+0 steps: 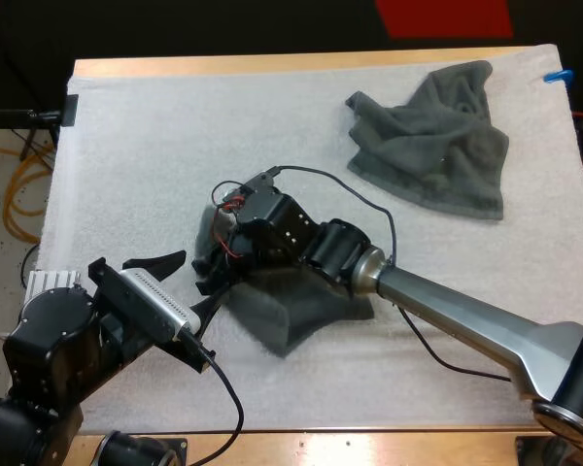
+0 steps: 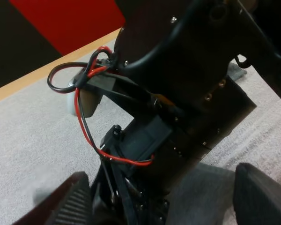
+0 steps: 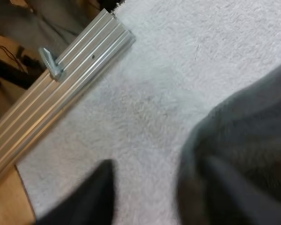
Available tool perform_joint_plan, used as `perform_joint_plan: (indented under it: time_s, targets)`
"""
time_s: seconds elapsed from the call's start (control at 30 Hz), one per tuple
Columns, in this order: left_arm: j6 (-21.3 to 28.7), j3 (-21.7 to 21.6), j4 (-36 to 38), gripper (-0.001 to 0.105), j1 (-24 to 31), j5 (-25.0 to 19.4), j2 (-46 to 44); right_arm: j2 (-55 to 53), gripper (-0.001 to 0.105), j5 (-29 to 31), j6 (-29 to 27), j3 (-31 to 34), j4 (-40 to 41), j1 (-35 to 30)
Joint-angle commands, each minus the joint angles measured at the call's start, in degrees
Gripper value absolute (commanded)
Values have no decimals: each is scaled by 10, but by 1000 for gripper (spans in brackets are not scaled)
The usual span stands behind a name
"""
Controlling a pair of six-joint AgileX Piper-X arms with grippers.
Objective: Pick towel from pile fold and stack
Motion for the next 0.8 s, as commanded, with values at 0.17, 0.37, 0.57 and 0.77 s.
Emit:
perform_joint_plan:
  time_s: [0.17,0.37,0.57,0.77]
  targets:
    - [3,-2,-3,61,-3,-2,0,-10,57,58,-88,-35,164,-3]
    - [3,-2,-3,61,-3,-2,0,-27,57,188,-141,-36,287,-15]
    - [3,-2,-1,61,-3,-15,0,-28,57,184,-139,-4,329,-92]
    - [5,-2,-1,61,-3,-19,0,-33,51,104,-135,73,372,-157]
